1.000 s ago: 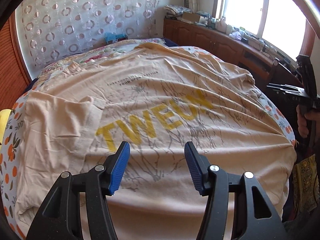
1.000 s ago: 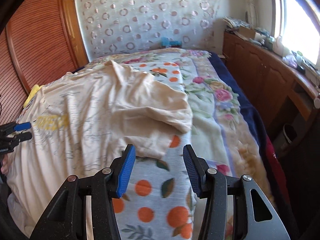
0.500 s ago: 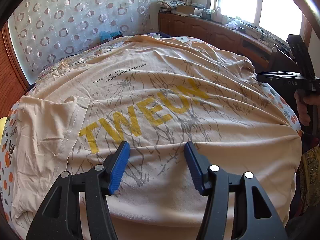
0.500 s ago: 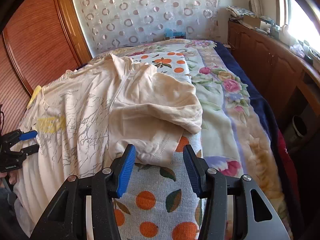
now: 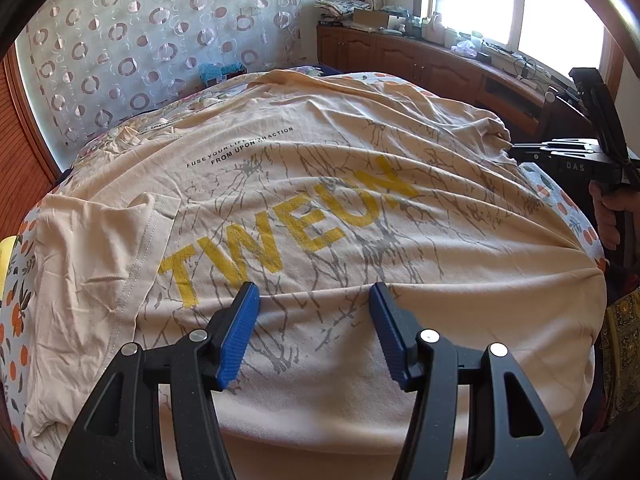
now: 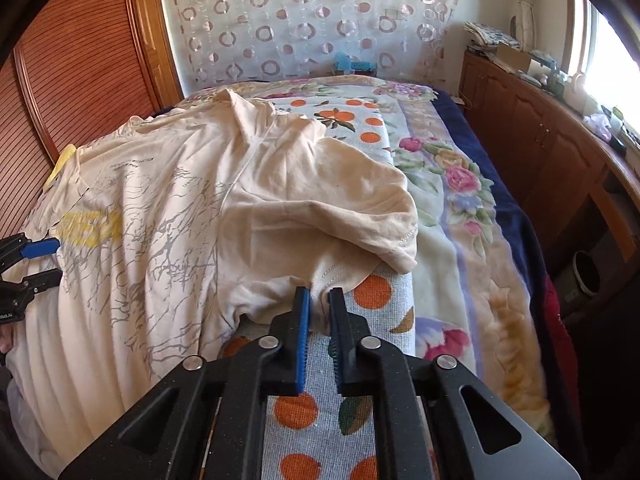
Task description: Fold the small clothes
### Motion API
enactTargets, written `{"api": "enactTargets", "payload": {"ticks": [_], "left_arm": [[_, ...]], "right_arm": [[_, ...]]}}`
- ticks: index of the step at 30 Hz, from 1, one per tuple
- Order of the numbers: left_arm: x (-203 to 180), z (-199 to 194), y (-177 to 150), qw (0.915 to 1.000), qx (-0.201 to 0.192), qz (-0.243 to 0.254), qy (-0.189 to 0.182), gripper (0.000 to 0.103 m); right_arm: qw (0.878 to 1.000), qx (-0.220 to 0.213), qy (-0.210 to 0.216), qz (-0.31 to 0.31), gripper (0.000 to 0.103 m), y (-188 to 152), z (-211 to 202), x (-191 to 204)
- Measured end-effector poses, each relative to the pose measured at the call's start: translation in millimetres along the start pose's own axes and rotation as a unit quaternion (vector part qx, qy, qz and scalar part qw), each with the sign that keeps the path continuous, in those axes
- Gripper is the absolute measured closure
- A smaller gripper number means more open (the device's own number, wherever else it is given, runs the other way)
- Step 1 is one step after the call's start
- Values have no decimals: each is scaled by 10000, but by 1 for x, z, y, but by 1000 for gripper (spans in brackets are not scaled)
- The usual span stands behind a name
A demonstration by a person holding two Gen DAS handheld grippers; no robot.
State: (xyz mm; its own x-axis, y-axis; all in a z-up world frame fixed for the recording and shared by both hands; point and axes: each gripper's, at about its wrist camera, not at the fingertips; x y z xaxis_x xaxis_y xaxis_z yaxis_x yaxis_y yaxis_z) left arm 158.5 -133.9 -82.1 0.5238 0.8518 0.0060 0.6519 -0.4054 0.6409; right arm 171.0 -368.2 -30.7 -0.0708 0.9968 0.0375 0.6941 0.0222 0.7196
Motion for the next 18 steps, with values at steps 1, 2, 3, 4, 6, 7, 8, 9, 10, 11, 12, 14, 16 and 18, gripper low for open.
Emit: {"api": "enactTargets", "payload": {"ticks": [1,2,3,4,6,7,8,9,10,11,12,14,16,18], "left_arm": [[0,0,0,10000,1,-2,4,45],[0,-1,-1,10000,8,0,8,45],[-1,-1,-1,10000,19,-5,-2,45],[0,-3,-2,10000,66,-28,-17,45],[2,-7,-2,9998,77,-104,-150,45],[2,-11,-3,9996,22,-134,-242,45],[3,-16,-3,9995,-47,-147,-293,45],[3,-21,-3,9994,-106,-153,-289,45],[3,-26,-3,9994,-169,-164,-261,45],[3,-32,-2,9993,-244,-177,-236,45],[4,-37,-2,9991,-303,-184,-238,45],[5,-45,-2,9986,-408,-229,-249,45],[6,-49,-3,9982,-453,-267,-271,45],[6,-49,-3,9981,-465,-284,-282,45]], "right_arm": [[10000,-63,8,16,97,0,-3,-1],[9999,-150,38,62,97,2,-5,-2],[9996,-262,63,92,97,4,-11,-1],[9991,-393,100,87,97,7,-18,1],[9976,-655,223,6,97,16,-34,9],[9965,-776,302,-66,97,21,-42,15],[9953,-876,380,-150,97,24,-49,23],[9940,-957,468,-248,97,29,-55,32],[9928,-1005,557,-345,97,31,-61,41],[9914,-1039,652,-454,97,32,-66,51],[9899,-1052,773,-554,97,33,-69,60],[9864,-995,1097,-710,97,31,-72,78],[9852,-836,1267,-792,97,28,-70,87],[9861,-720,1257,-811,93,25,-67,87]]}}
Point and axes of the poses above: each gripper's, at about its wrist camera, not at the fingertips, and z roughly the way its jaws point, x to its left, y to its top
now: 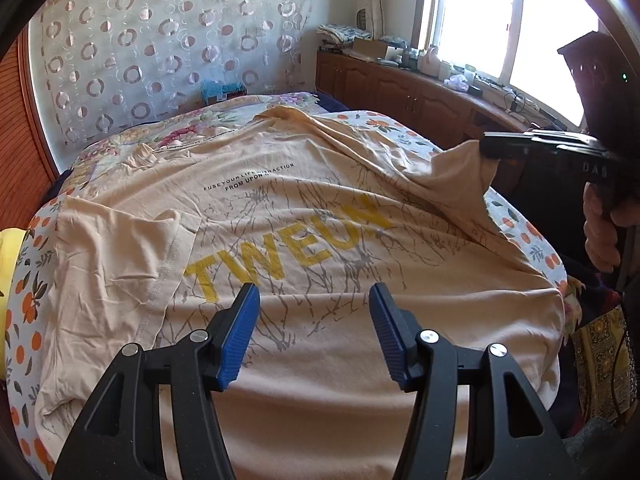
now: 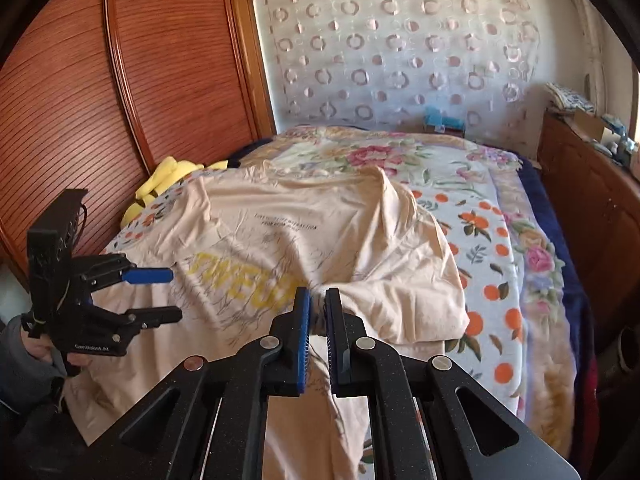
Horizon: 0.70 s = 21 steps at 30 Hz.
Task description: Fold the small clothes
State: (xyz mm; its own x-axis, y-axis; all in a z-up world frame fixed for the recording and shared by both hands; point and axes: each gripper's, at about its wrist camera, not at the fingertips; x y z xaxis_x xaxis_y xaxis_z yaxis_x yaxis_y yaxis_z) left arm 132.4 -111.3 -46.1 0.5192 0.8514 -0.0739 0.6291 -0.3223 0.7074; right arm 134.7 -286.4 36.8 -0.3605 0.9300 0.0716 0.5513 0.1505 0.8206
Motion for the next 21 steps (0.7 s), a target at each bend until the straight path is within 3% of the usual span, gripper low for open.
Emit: {"api": "enactTargets", "payload": {"ticks": [1,5,6,12,20,21], "left_arm": [[-1,0,-1,10000,-6,-1,-6,45],[-4,0,-1,10000,-31,-25,-53,45],[-4,0,0,10000,-39,-28,-74,45],[-11,-8,7,9998,-173,18,-129,45],[-4,-20,6,9994,-324,-67,-92,45],[-2,-21,5,9994,-337,-97,-81,45]], "right_arm": [[10000,17,-31,3,90,-1,0,-3],[9986,-89,-440,290,60,-6,-4,-32],[9975,-99,-583,385,58,-9,-4,-41],[9888,514,-1154,793,58,-37,30,-90],[9874,717,-835,1136,60,-31,70,-104],[9880,739,-820,1083,78,-29,72,-105]]}}
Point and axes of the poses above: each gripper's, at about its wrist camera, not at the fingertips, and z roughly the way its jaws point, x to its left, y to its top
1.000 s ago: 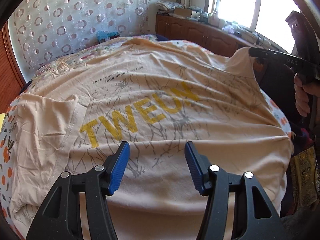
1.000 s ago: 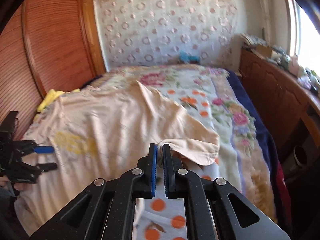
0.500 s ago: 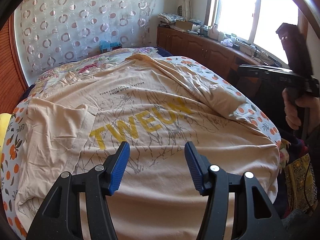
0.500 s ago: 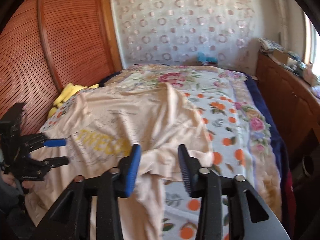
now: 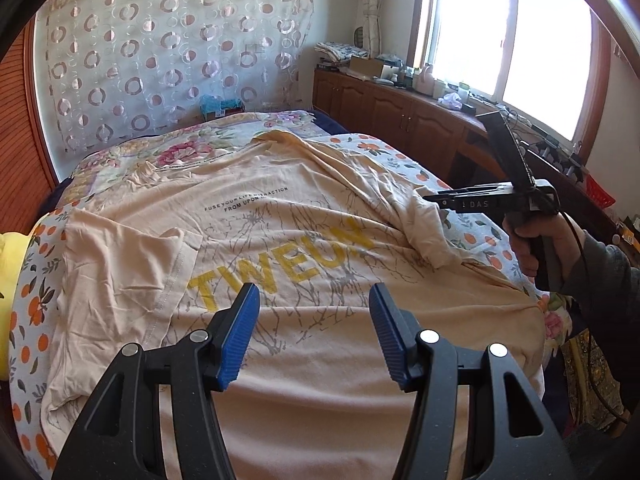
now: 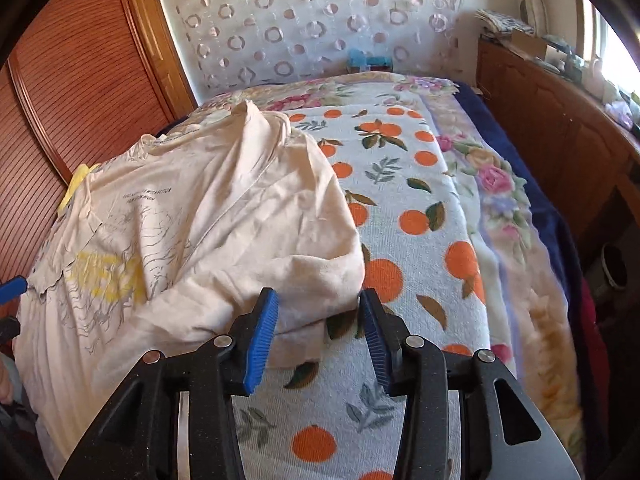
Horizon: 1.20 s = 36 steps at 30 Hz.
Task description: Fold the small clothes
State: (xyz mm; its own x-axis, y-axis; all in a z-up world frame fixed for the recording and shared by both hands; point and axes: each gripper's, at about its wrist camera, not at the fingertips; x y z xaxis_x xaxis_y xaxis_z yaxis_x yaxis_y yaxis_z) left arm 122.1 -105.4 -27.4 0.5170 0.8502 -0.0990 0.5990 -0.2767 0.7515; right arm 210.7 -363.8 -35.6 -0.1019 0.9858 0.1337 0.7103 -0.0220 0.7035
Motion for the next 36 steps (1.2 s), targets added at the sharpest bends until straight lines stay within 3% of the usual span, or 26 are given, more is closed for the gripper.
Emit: {"api": "enactTargets", "payload": {"ticks": [1,3,11,17,19,21,22,28,36], "left_arm": [[3,-2,-1,10000,-20,-46,5,45],[8,-5,-3,9999,-48,-109,13,45],[35,-20,-13,9989,-179,-422,113,45],[49,-18,-22,9979,-130,-616,171,45],[51,-17,-25,9977,-101,-640,176,45],[54,-16,-27,9977,-71,-650,175,45],[54,-15,-28,9977,-62,-653,176,45],[58,-15,-29,9974,-48,-687,188,45],[64,-16,-33,9970,-25,-734,258,45]], "right_arm": [[9999,61,67,-58,90,4,2,2],[9996,66,129,-237,98,16,5,10],[9874,-625,624,-1314,99,77,-32,85],[9775,-403,798,-1912,99,100,-13,148],[9780,-237,752,-1932,90,103,-1,157],[9807,-165,791,-1781,64,106,4,154],[9822,-196,811,-1685,60,107,1,149],[9885,-124,547,-1407,59,77,-11,121],[9882,398,759,-1266,59,29,11,122]]}}
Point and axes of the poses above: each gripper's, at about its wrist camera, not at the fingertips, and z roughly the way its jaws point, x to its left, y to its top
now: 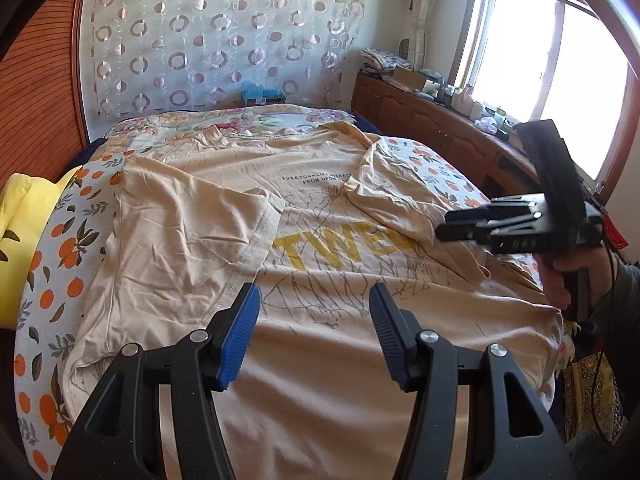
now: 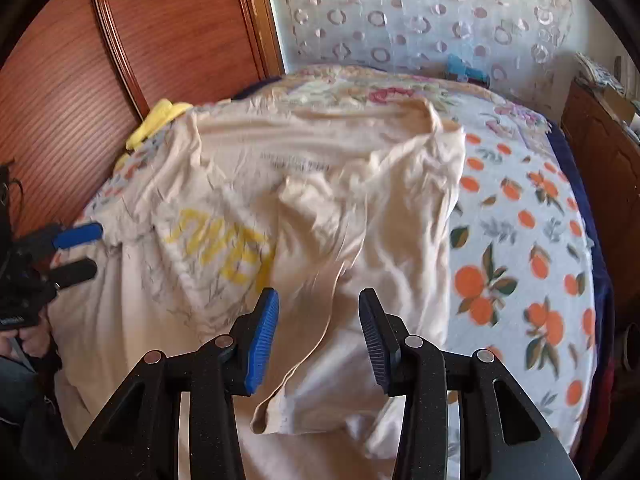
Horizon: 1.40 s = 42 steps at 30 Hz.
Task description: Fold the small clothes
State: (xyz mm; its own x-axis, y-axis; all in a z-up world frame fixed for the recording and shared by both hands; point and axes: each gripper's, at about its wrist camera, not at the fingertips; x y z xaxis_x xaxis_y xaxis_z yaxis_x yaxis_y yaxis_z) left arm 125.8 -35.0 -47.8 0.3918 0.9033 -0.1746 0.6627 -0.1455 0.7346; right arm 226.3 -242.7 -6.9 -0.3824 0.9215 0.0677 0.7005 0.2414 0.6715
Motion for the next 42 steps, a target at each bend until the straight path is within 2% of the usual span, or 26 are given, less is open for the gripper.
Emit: {"api": "enactTargets", "payload": {"ticks": [3,4,7,9,12,16,23,28,30,34,35,38,42], "left_arm": [[3,0,-2,10000,18,-13,30,45],[4,-1,-2,10000,18,-26,42,45],[9,-1,-4,10000,25,-67,67,45],[12,-2,-5,9999,27,-111,85,45],[18,-4,-8,9998,14,-154,122,45],[27,-9,-10,9996,-16,-245,159,45],[34,-13,-9,9992,-82,-334,188,45],[36,-11,-11,9992,-58,-350,190,45],[38,-11,-13,9991,-39,-366,202,45],[43,-12,-18,9989,-20,-404,218,45],[45,-12,-19,9989,-19,-414,230,45],[48,-12,-18,9987,-23,-446,244,45],[50,-10,-9,9989,-50,-357,294,45]], "right_arm": [[9999,139,-99,-6,59,-2,19,8],[9999,49,-137,11,59,-1,20,8],[9993,-96,310,167,59,5,24,11],[9981,-187,583,10,59,7,21,23],[9946,-62,970,-355,59,3,21,45],[9952,-84,881,-406,59,3,14,50],[9991,-431,46,14,59,14,5,25],[9991,-303,57,276,59,33,39,23],[9986,-252,321,343,59,41,52,30],[9932,-182,1131,205,59,44,58,54],[9925,-173,1199,133,59,43,57,59],[9948,-203,998,-40,59,42,46,65],[9984,-381,378,-158,59,40,23,52]]}}
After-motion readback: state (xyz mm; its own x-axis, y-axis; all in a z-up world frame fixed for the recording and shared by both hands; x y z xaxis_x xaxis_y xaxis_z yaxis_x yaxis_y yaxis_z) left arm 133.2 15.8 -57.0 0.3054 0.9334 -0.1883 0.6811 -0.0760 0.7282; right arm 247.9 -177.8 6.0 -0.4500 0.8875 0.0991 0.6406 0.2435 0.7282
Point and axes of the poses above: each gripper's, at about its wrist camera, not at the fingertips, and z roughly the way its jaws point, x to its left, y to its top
